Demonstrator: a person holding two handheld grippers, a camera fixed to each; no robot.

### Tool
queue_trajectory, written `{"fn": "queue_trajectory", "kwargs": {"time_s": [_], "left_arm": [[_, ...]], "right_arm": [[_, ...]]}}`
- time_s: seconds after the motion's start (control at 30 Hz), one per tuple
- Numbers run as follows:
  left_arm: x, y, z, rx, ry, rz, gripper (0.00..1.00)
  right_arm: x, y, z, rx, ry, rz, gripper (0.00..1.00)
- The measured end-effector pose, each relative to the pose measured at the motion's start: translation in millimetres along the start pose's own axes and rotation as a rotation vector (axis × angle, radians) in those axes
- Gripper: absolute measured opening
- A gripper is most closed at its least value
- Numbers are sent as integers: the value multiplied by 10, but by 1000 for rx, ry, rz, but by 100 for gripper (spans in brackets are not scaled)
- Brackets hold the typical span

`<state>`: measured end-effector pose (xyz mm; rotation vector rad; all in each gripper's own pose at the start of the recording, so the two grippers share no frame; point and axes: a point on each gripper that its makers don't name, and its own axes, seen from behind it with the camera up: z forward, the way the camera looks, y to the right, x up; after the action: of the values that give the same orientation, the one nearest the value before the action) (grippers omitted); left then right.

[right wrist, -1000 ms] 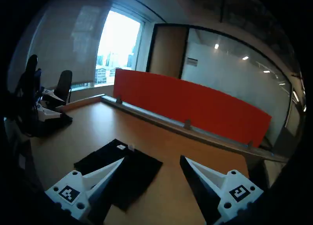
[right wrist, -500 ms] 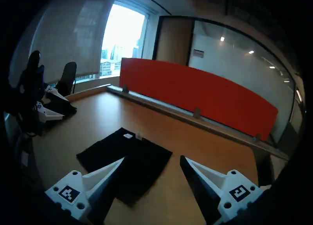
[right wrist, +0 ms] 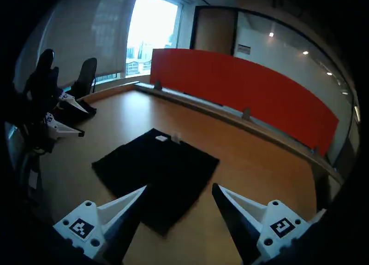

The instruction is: Fold towel

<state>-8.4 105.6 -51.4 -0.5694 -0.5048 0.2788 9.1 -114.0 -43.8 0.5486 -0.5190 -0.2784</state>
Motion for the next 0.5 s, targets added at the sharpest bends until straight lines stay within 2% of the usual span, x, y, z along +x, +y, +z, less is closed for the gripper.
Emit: {"fn": "queue_trajectory", "kwargs": {"time_s": [0.3,0.5], "left_arm": [[-348,142,236,-46,-66,3,93],[-554,204,382,-70,-115,7,93]], "right_arm": [[-441,-139,223,40,-75,-10,100],[-679,-227,350,68,-115,5,100]]}}
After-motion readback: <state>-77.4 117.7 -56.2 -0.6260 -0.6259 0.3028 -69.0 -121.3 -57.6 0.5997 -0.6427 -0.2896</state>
